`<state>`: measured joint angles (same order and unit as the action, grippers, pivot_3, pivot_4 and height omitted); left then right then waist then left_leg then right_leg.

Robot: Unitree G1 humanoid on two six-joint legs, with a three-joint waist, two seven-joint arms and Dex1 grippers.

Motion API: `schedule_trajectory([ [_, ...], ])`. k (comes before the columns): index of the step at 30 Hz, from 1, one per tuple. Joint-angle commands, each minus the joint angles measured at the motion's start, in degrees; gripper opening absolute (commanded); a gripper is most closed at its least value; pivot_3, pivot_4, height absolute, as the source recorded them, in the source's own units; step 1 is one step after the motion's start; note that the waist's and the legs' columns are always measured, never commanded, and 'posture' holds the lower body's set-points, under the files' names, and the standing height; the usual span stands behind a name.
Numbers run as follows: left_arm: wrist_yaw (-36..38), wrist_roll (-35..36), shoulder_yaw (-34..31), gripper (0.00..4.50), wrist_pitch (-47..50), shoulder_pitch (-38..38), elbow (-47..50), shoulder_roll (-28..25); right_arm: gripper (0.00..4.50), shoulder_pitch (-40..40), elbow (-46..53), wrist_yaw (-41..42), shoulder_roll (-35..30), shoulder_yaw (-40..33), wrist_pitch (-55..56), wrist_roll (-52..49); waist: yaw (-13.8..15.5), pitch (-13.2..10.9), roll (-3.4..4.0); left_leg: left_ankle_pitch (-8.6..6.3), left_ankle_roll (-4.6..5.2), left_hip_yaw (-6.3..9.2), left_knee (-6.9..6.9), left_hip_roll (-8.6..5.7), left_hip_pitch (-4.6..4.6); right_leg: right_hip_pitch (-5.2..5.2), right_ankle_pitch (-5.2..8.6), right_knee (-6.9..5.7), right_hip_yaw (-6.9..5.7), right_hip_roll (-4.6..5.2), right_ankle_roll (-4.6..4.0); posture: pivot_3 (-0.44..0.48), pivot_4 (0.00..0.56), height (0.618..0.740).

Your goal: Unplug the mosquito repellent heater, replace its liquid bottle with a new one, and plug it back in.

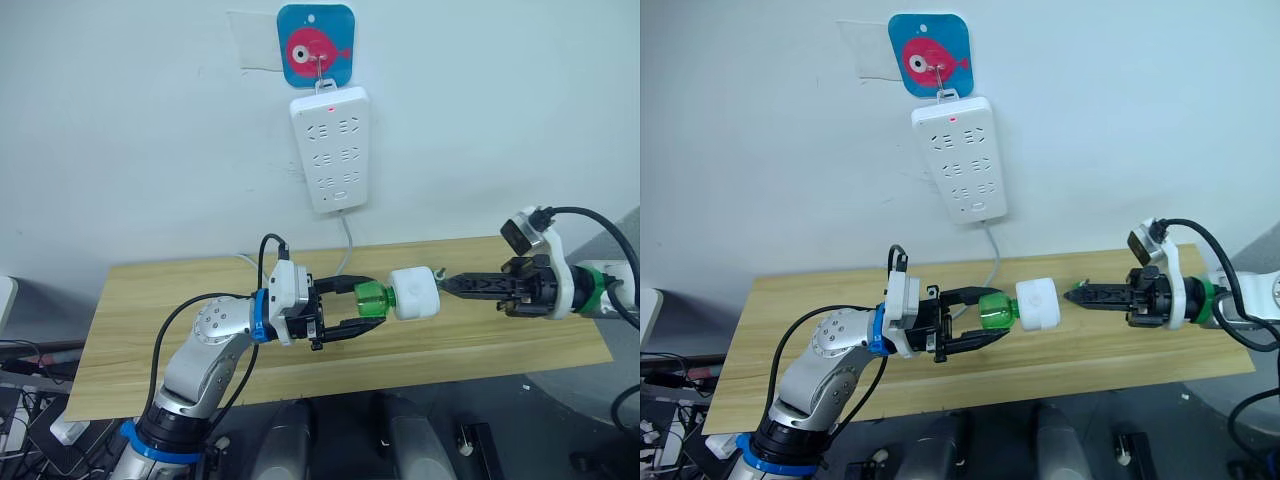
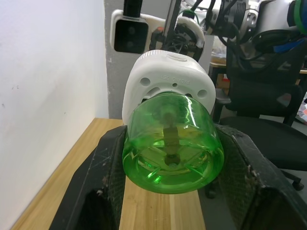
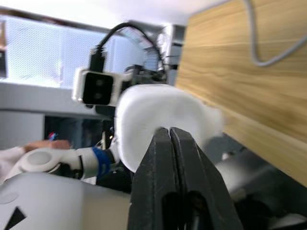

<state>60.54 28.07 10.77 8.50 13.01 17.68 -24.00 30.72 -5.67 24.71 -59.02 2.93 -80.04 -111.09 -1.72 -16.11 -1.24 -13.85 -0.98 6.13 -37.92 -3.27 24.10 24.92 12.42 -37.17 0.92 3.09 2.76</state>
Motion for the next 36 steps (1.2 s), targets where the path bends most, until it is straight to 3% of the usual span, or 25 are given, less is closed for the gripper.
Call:
schedule_trajectory([
  [1,0.05,1.39,-0.18,2.26,0.00,-0.23,2.91,0.07,0.02,1.33,1.66,-0.51,0.97,-0.47,-0.24,-1.91,0.01,0.00,0.00,0.00,0.00,0.01,0.00,-0.01,0.00,0.00,0.00,0.00,0.00,0.00,0.00,-0.047,0.252,0.740],
  [18,-0.10,1.53,-0.51,2.26,0.00,0.01,2.43,0.20,0.02,-0.97,-0.20,-2.38,-1.36,-1.00,-1.25,-1.91,0.00,0.00,0.00,-0.01,0.02,0.05,0.00,-0.01,0.01,0.01,0.00,0.00,0.01,0.02,0.00,-0.050,0.263,0.740],
  [26,0.00,2.02,-0.47,2.26,0.77,0.27,2.82,0.03,0.02,2.93,-6.36,-5.43,5.11,-1.66,1.20,5.87,-0.16,0.00,0.00,-0.01,0.02,0.00,-0.01,0.03,-0.02,0.01,-0.01,-0.04,0.05,0.00,-0.01,-0.050,0.268,0.740],
  [36,-0.12,2.16,-0.96,2.26,0.98,0.51,2.71,-0.44,0.02,3.61,-7.60,0.40,3.33,-4.31,-7.19,8.54,0.05,0.00,0.00,-0.02,0.05,0.06,-0.01,-0.05,0.04,0.03,-0.01,0.00,0.02,0.01,-0.01,-0.039,0.272,0.740],
])
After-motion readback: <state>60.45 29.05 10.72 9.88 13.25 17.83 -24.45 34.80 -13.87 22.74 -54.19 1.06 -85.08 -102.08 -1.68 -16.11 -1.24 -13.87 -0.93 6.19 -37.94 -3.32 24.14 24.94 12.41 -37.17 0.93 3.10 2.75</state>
